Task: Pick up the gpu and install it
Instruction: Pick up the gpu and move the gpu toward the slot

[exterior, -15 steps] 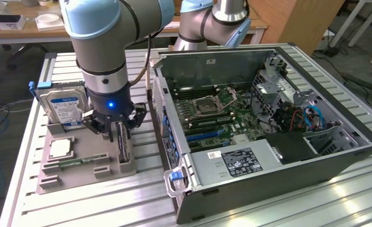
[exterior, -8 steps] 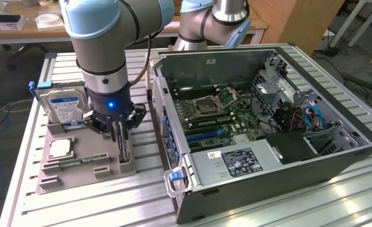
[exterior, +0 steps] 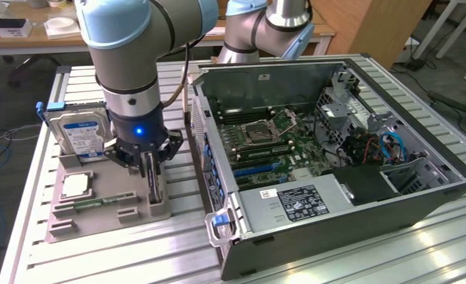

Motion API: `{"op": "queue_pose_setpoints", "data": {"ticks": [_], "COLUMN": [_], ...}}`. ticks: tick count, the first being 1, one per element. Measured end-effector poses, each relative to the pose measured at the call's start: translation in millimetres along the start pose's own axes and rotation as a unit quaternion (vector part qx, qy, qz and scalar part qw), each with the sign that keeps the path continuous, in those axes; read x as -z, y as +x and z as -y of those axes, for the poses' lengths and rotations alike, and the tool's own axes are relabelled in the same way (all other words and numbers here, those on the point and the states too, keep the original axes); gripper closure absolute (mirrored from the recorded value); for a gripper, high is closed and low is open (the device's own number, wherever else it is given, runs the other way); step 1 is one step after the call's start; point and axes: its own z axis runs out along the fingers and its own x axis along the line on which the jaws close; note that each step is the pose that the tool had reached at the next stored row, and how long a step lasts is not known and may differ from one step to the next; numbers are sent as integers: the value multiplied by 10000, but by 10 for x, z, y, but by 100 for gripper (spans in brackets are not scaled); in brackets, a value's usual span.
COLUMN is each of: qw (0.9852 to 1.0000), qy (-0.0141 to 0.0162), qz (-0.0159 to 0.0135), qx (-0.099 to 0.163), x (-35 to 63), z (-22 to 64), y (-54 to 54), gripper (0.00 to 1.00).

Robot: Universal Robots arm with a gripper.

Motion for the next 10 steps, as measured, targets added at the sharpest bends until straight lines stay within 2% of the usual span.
{"op": "queue_pose_setpoints", "data": {"ticks": [3, 10], "qw": [10000, 10000], "qy": [0, 0], "qz": [0, 0], "qx": [0, 0], "x": [0, 0], "z": [0, 0], "y": [0, 0], "gripper": [73, 73]}}
